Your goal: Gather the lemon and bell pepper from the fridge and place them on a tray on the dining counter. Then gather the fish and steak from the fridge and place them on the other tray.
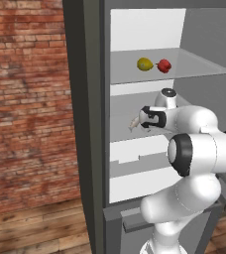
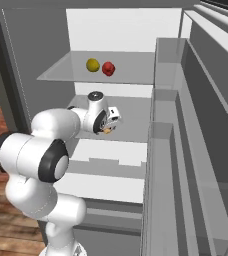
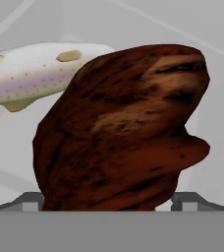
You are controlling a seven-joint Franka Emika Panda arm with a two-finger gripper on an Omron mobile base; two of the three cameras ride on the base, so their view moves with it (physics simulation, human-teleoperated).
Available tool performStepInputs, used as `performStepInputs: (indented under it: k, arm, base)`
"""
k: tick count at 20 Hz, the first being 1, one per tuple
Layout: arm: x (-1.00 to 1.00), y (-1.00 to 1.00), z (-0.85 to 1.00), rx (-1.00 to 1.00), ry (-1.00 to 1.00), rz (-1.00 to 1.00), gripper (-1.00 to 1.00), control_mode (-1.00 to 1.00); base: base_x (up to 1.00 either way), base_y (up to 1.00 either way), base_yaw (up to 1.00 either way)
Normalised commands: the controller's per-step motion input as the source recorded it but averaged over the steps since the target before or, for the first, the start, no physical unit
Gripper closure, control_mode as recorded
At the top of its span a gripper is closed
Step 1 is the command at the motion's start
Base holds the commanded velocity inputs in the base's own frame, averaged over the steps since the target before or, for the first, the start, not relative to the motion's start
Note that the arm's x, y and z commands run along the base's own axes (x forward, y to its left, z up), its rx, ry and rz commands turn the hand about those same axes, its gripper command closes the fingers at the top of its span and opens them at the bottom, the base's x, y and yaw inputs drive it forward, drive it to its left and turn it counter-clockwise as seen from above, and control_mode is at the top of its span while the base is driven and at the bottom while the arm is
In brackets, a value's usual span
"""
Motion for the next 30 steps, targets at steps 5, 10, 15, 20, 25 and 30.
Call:
performStepInputs:
  k: [5,10,15,20,25,30]
  arm:
    - [0.01,0.0,-0.1,0.0,0.0,0.02,1.0,-1.0]
    - [-0.13,0.0,0.0,0.0,-0.03,0.01,1.0,-1.0]
    - [-0.5,-0.02,0.15,0.0,-0.03,0.0,1.0,-1.0]
    - [-0.62,-0.1,0.36,0.01,0.0,-0.02,1.0,-1.0]
    - [-0.59,-0.02,0.58,0.0,0.0,-0.05,1.0,-1.0]
    - [-0.66,-0.04,0.53,0.0,0.0,-0.06,1.0,-1.0]
  base:
    - [0.0,0.0,0.0]
    - [0.0,0.0,0.0]
    - [0.0,0.0,0.0]
    - [0.0,0.0,0.0]
    - [0.0,0.0,0.0]
    - [0.0,0.0,0.0]
